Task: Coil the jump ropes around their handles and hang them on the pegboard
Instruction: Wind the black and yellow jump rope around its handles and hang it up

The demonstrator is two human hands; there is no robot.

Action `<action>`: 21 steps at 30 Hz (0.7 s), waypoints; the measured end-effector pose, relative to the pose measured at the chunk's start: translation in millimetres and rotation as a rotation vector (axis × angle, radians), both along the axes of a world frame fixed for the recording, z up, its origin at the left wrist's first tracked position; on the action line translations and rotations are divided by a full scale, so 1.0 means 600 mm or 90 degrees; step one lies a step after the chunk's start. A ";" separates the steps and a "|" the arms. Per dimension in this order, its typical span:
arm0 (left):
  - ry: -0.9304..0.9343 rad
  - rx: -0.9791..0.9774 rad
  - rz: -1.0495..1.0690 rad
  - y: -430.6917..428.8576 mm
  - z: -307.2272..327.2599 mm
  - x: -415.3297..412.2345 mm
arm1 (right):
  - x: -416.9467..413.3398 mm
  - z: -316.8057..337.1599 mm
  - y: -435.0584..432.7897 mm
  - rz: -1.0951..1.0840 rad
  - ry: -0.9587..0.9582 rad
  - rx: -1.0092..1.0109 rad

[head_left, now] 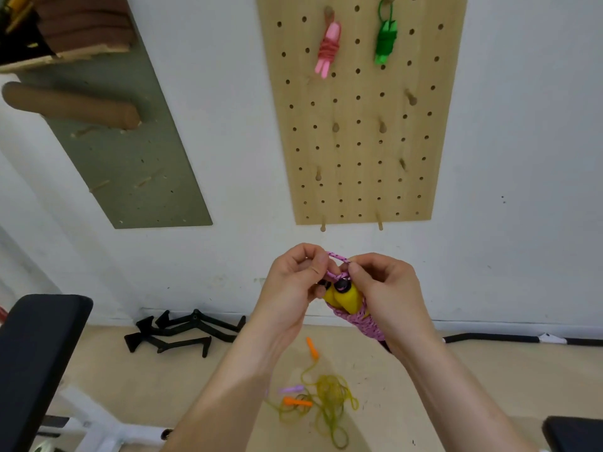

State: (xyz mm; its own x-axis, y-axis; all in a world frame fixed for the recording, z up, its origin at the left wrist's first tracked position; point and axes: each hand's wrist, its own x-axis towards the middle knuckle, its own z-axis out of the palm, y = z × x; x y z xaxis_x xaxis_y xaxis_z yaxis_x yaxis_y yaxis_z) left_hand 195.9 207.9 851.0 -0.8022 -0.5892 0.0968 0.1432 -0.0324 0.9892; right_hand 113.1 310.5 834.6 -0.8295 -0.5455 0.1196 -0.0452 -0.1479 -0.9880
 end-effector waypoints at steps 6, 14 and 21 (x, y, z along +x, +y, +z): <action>-0.077 -0.143 0.000 0.067 0.029 -0.092 | -0.084 0.000 0.067 0.089 -0.035 -0.005; -0.141 -0.214 0.062 0.086 0.031 -0.195 | -0.166 0.013 0.083 0.109 0.033 0.017; -0.260 -0.808 0.129 0.045 0.039 -0.262 | -0.277 0.041 0.057 0.359 0.054 0.131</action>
